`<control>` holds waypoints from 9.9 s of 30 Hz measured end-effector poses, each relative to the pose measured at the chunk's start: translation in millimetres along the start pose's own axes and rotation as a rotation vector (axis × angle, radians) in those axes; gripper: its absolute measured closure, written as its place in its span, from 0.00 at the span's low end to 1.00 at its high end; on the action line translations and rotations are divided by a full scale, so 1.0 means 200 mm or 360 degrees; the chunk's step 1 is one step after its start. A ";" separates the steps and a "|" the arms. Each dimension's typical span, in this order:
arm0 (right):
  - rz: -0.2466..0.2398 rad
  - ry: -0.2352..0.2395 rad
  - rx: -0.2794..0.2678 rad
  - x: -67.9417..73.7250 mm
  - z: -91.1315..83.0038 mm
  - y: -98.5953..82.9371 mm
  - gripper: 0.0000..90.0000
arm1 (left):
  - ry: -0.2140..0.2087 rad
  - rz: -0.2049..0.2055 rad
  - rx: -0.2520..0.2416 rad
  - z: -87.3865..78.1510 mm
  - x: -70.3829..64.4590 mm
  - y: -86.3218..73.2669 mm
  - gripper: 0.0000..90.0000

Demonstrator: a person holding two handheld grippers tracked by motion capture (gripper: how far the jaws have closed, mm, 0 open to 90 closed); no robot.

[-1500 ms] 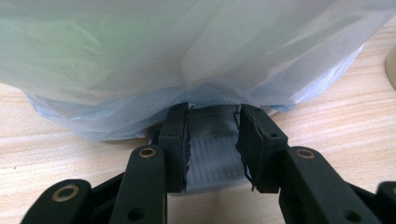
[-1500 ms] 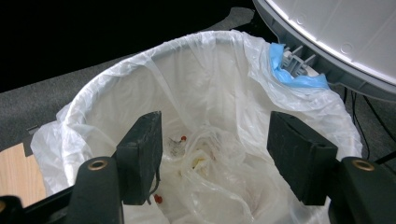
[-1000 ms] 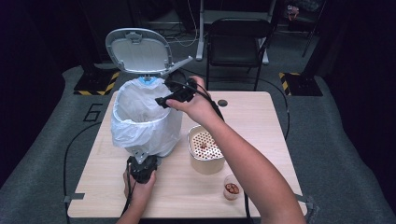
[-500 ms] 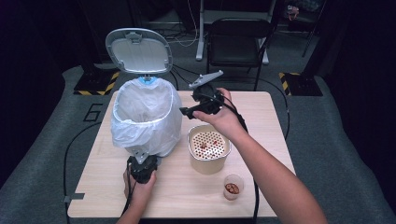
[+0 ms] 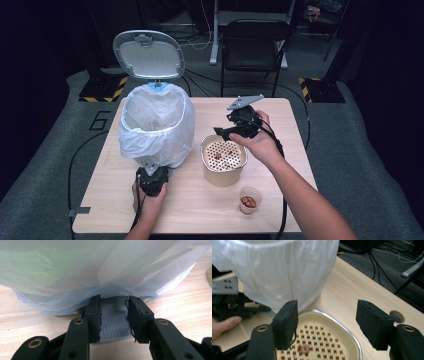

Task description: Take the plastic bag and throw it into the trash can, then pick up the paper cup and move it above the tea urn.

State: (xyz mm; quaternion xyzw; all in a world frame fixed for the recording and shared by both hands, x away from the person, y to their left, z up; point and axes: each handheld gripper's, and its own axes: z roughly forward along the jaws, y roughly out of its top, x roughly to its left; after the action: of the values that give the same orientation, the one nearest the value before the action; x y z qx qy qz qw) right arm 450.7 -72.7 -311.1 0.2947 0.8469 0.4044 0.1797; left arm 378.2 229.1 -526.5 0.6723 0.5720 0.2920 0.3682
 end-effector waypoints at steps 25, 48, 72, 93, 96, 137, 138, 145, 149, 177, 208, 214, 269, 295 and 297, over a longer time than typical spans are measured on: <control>0.0112 0.0063 -0.0031 0.20 -0.24 -0.67 0.17 | -0.0001 0.0005 0.0001 0.00 0.00 0.00 0.71; 0.0136 0.0088 0.0080 0.32 -0.15 -0.98 0.13 | -0.0005 0.0005 0.0002 0.00 0.00 0.00 0.71; 0.0220 -0.0099 0.0133 0.13 -0.13 -1.08 0.24 | -0.0010 0.0000 0.0003 0.00 0.01 0.00 0.71; 0.0479 -0.0313 0.0109 -0.25 -0.14 -1.13 0.20 | -0.0005 0.0000 -0.0003 0.00 0.00 0.00 0.71; 0.0476 -0.0333 0.0112 -0.25 -0.14 -1.13 0.13 | -0.0004 0.0002 -0.0003 0.00 0.00 0.00 0.71; 0.0382 0.0019 0.0126 -0.11 0.06 -0.60 0.76 | -0.0008 0.0002 0.0001 0.00 0.00 0.00 0.71; 0.0368 0.0020 0.0134 -0.10 0.05 -0.61 0.77 | -0.0007 0.0003 0.0003 0.00 0.00 0.00 0.71; 0.0320 0.0042 0.0154 -0.06 -0.04 -0.68 0.80 | -0.0008 0.0003 0.0003 0.00 0.00 0.00 0.71; 0.0308 0.0051 0.0151 -0.03 -0.10 -0.73 0.80 | -0.0008 0.0003 0.0001 0.00 0.00 0.00 0.71; 0.0325 -0.0240 -0.0128 -0.10 -0.40 -0.87 0.36 | -0.0005 0.0000 -0.0003 0.00 0.00 0.00 0.71; 0.0505 -0.0344 -0.0016 -0.22 -0.24 -1.16 0.15 | -0.0017 -0.0006 0.0006 0.00 0.01 0.00 0.71; 0.0476 -0.0326 0.0028 -0.24 -0.15 -1.19 0.20 | -0.0020 -0.0008 0.0006 0.00 0.01 0.00 0.71; 0.0284 -0.0231 -0.0051 -0.28 -0.17 -0.90 0.36 | -0.0017 -0.0013 0.0006 0.00 0.01 0.00 0.71; 0.0063 -0.0086 -0.0104 -0.34 -0.09 -0.55 0.37 | -0.0019 -0.0013 0.0005 0.00 0.01 0.00 0.71; 0.0048 -0.0055 -0.0128 -0.35 -0.08 -0.52 0.37 | -0.0019 -0.0013 0.0005 0.00 0.01 0.00 0.71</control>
State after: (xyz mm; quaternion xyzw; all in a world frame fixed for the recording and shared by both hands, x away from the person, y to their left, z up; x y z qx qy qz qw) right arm 457.9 -179.1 -379.7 0.3069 0.8222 0.4357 0.2001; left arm 378.1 230.8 -526.4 0.6723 0.5729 0.2856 0.3718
